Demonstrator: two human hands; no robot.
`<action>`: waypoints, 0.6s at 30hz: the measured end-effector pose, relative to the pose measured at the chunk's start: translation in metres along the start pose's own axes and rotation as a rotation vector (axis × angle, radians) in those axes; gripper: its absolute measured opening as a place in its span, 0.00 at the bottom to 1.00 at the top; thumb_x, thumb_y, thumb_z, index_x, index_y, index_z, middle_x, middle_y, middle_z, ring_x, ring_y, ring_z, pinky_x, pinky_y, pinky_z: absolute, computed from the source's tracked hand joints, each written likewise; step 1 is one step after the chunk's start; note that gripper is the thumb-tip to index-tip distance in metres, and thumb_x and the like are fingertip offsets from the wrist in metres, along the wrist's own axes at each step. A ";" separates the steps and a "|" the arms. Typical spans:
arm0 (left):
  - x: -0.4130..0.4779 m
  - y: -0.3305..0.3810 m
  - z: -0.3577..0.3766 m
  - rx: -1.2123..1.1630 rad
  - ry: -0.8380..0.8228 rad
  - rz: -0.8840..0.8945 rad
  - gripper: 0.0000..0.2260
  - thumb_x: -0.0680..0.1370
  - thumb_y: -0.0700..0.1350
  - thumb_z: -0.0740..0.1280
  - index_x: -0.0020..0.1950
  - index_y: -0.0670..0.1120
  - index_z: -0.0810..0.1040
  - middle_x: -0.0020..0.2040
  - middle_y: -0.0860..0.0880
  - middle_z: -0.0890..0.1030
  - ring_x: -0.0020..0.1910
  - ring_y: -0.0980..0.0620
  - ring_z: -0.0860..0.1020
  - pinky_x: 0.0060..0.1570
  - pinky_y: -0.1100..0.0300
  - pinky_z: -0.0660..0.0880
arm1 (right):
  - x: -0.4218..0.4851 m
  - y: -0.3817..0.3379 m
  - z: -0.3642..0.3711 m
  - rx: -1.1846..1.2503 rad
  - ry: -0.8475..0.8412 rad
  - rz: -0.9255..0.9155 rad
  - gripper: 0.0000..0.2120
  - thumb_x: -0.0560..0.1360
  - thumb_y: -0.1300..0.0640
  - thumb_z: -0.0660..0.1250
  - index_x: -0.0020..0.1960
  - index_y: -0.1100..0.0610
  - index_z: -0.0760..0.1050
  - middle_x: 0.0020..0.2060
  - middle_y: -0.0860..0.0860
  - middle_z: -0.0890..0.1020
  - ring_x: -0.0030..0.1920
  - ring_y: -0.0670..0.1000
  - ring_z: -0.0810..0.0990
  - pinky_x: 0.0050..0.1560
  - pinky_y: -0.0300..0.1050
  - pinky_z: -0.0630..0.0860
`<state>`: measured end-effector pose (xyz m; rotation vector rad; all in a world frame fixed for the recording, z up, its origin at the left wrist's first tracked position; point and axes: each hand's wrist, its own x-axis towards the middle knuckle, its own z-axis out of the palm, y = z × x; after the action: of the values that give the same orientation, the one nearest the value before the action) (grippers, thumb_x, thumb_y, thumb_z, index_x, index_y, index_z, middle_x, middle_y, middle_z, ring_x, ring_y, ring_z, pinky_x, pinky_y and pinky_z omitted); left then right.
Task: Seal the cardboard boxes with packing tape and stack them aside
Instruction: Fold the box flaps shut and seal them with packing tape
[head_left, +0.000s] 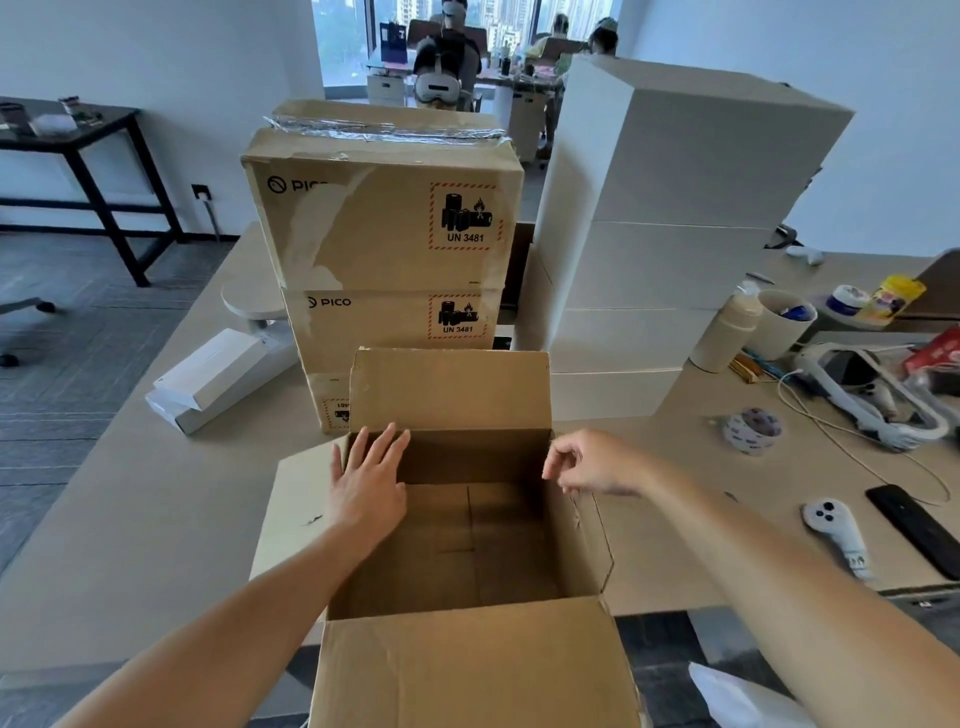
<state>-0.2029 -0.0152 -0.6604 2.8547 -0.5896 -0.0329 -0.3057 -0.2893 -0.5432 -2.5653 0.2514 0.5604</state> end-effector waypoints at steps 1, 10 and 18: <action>0.002 -0.001 0.001 0.007 -0.002 -0.003 0.31 0.82 0.52 0.61 0.81 0.59 0.49 0.82 0.55 0.45 0.80 0.47 0.37 0.75 0.43 0.33 | -0.005 0.003 -0.008 -0.086 -0.007 -0.014 0.12 0.72 0.64 0.65 0.43 0.50 0.83 0.36 0.45 0.85 0.41 0.43 0.82 0.46 0.43 0.79; 0.003 -0.011 0.011 0.019 -0.091 -0.059 0.33 0.81 0.47 0.59 0.80 0.62 0.45 0.80 0.55 0.36 0.77 0.40 0.31 0.72 0.32 0.41 | -0.005 0.034 -0.028 -0.323 0.000 0.030 0.12 0.71 0.57 0.72 0.51 0.43 0.84 0.46 0.39 0.84 0.46 0.41 0.80 0.50 0.38 0.76; 0.003 -0.010 0.016 0.054 -0.120 -0.062 0.35 0.80 0.49 0.60 0.80 0.62 0.42 0.79 0.54 0.32 0.79 0.38 0.36 0.74 0.32 0.51 | 0.000 0.077 0.018 -0.396 0.033 0.110 0.27 0.73 0.61 0.71 0.69 0.44 0.73 0.67 0.43 0.75 0.65 0.48 0.74 0.64 0.45 0.71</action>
<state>-0.1969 -0.0107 -0.6783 2.9385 -0.5327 -0.2033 -0.3329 -0.3463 -0.5903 -2.9585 0.3226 0.6642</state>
